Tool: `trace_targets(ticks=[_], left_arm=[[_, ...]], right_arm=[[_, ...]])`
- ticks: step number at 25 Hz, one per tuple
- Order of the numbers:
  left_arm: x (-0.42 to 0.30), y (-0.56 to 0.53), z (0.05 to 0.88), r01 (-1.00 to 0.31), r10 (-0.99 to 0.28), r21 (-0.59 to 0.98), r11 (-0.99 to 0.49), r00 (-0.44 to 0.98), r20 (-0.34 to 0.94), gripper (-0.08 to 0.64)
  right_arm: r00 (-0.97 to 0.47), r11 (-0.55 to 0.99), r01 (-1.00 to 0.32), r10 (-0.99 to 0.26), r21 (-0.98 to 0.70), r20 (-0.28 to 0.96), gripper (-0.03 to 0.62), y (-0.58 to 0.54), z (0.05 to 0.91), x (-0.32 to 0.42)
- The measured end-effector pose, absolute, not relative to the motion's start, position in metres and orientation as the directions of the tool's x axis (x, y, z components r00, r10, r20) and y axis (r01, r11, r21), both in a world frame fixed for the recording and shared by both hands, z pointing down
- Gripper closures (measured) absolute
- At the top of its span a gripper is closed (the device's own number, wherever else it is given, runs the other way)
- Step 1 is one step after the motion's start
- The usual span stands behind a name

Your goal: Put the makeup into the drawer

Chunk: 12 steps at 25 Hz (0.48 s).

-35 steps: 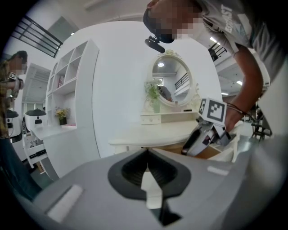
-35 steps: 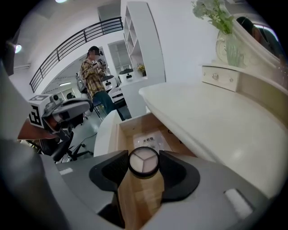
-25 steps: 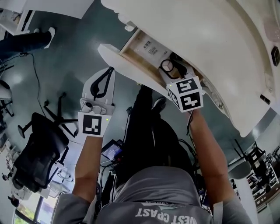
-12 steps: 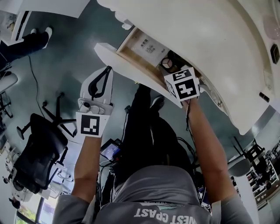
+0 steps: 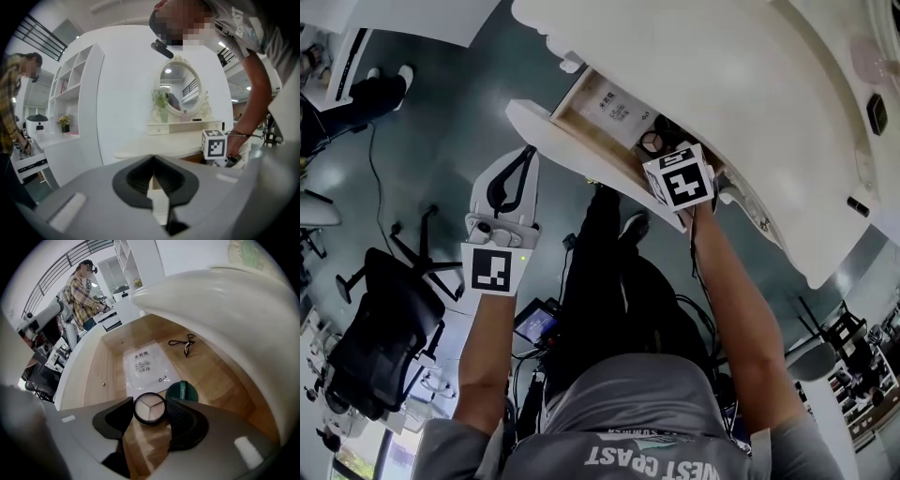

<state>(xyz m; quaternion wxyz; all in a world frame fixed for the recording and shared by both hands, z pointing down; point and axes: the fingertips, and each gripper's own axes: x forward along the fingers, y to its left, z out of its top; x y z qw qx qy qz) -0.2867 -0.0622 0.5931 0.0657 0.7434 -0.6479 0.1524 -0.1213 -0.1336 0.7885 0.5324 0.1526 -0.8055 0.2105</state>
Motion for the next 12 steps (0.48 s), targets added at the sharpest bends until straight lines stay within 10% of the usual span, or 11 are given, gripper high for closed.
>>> trace_targets(ticks=[12], left_arm=[[-0.282, -0.06, 0.533, -0.978, -0.956, -0.134, -0.159, 0.119, 0.267, 0.558]], right_arm=[[-0.436, 0.859, -0.487, -0.082, -0.158, 0.896, 0.37, -0.126, 0.725, -0.108]])
